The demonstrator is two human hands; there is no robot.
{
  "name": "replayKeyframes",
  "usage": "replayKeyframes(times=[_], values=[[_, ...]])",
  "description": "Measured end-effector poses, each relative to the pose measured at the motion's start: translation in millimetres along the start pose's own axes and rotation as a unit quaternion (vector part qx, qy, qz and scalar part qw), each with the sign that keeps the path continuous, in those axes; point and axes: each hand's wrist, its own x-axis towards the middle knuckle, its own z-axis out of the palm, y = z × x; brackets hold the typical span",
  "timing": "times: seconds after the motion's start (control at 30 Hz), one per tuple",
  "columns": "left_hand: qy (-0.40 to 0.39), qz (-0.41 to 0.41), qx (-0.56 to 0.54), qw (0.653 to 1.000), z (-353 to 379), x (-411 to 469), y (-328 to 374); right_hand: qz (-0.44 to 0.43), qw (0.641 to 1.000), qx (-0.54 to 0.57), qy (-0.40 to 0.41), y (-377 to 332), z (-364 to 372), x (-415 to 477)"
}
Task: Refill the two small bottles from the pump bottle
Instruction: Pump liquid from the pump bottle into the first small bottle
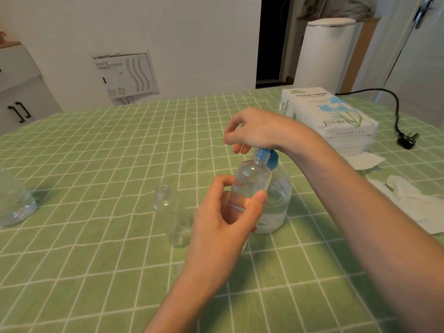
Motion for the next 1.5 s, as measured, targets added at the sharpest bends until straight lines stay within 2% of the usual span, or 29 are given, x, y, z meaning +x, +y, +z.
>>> replayKeyframes(times=[0.47, 0.67, 1.13, 1.5], values=[[0.004, 0.001, -0.003, 1.000, -1.4, -0.2, 0.4, 0.001, 1.000, 0.011, -0.008, 1.8, 3.5, 0.2], [0.001, 0.012, -0.007, 1.000, -1.6, -0.5, 0.9, -0.025, 1.000, -0.008, 0.017, -1.9, -3.6, 1.2], [0.004, -0.003, -0.004, 1.000, -0.9, -0.2, -0.1, -0.019, 1.000, 0.016, -0.011, 2.6, 4.5, 1.1], [0.007, 0.001, -0.008, 1.000, 0.2, 0.7, 3.1, -0.026, 1.000, -0.016, 0.004, -4.2, -3.9, 0.4]])
